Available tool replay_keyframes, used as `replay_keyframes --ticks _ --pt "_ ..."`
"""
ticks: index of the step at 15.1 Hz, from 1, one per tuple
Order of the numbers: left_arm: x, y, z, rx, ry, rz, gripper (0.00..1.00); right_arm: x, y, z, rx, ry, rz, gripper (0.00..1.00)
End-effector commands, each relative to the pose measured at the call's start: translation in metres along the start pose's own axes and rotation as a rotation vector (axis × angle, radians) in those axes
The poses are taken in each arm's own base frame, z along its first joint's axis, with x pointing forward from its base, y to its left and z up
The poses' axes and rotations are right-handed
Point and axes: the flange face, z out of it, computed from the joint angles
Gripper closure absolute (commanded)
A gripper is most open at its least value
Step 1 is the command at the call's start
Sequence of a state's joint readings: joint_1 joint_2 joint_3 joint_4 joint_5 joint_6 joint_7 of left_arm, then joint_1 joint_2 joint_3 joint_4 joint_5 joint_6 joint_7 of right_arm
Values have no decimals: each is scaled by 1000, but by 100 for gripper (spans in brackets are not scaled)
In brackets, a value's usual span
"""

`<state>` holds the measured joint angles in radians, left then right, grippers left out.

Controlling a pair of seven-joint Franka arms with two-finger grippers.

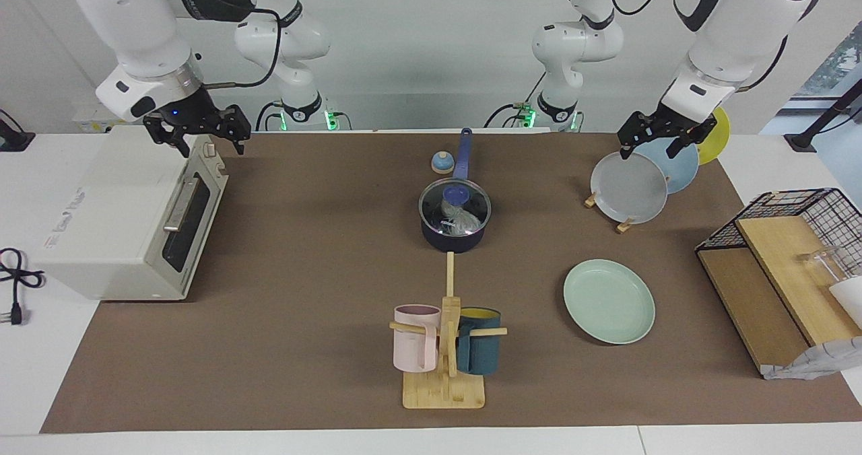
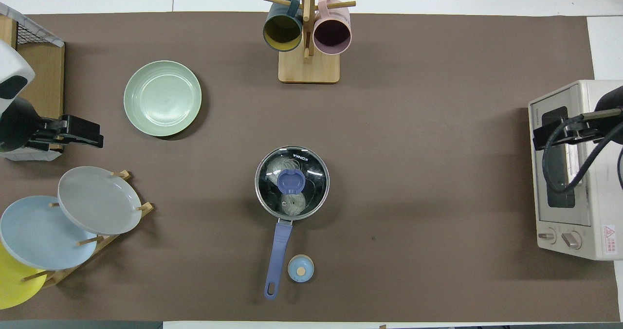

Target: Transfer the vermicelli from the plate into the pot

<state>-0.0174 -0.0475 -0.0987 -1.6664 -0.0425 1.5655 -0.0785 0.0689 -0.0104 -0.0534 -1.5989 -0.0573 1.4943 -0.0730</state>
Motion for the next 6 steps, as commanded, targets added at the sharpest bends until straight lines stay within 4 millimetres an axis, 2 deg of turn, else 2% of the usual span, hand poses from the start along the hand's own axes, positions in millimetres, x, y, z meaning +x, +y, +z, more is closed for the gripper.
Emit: replay_keyframes --ticks 1,6 --pt "-6 -3 -4 27 5 1 0 1 -4 -5 12 3 -14 0" --pt "-6 -3 -4 27 5 1 0 2 -2 -5 9 11 -11 0"
